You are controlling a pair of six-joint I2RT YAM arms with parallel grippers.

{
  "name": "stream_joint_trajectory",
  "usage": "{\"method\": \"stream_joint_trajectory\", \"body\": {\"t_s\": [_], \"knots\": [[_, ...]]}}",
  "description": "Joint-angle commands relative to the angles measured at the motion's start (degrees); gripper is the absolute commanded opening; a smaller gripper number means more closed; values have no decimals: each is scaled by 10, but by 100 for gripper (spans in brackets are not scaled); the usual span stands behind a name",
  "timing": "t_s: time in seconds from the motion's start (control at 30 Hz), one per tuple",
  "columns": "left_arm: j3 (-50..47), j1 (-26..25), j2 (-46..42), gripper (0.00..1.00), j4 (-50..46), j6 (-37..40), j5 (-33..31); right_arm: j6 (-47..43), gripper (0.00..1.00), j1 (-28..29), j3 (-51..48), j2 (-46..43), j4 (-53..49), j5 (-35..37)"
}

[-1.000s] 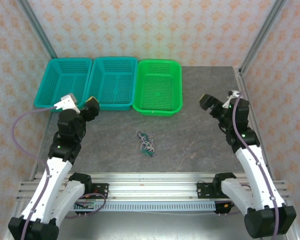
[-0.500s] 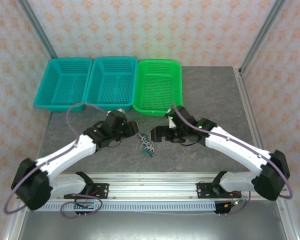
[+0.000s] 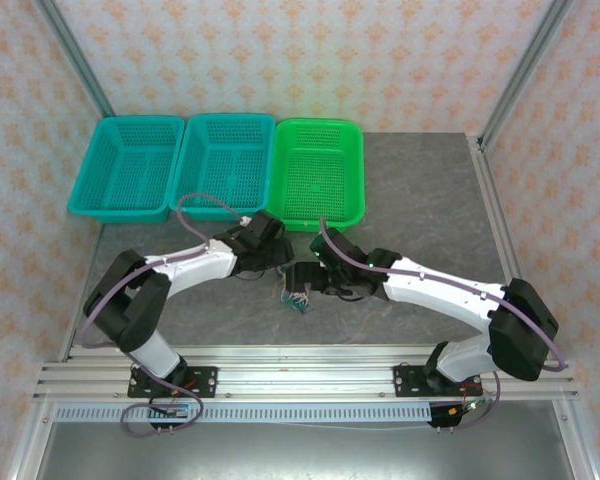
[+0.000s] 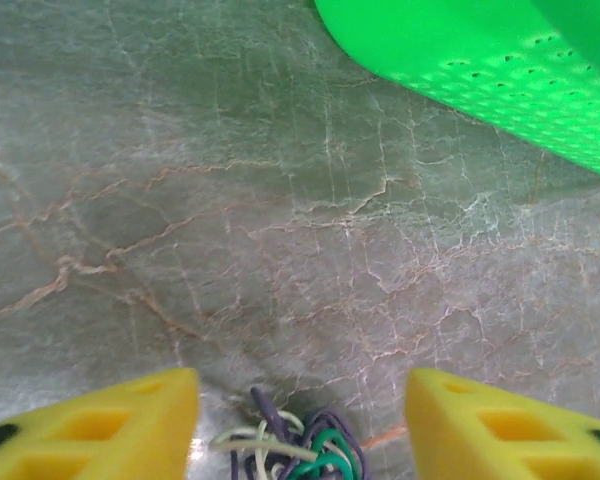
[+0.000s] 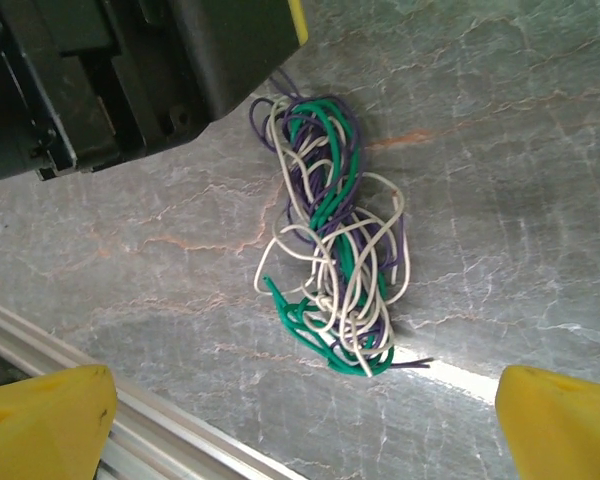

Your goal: Untangle the cables

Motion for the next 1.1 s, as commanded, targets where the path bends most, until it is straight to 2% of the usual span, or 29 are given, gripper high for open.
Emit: {"method": "stream_joint_trajectory", "body": {"t_s": [0.0,0.27,0.47,0.5,0.73,0.87,0.97,1.07], "knots": [[22,-4,18,48,0,9,-11,5,98,2,-13,-12,2,44],[13,-3,18,32,-44,6,-35,11,98,1,-16,-9,0,50],[-6,-3,-18,2,-71,5,-55,9,98,1,-14,1,-5,45],[-11,-3,-25,0,-73,3,-56,9,98,2,-15,2,-4,46],[-8,-3,-86,0,-71,13,-5,-73,99,11,21,48,4,92],[11,-3,-121,0,-93,29,14,-121,99,17,59,118,27,75],[20,-3,-141,0,-106,32,26,-139,95,27,87,176,47,60],[23,-3,-164,0,-114,25,30,-134,87,29,89,222,72,53]]}}
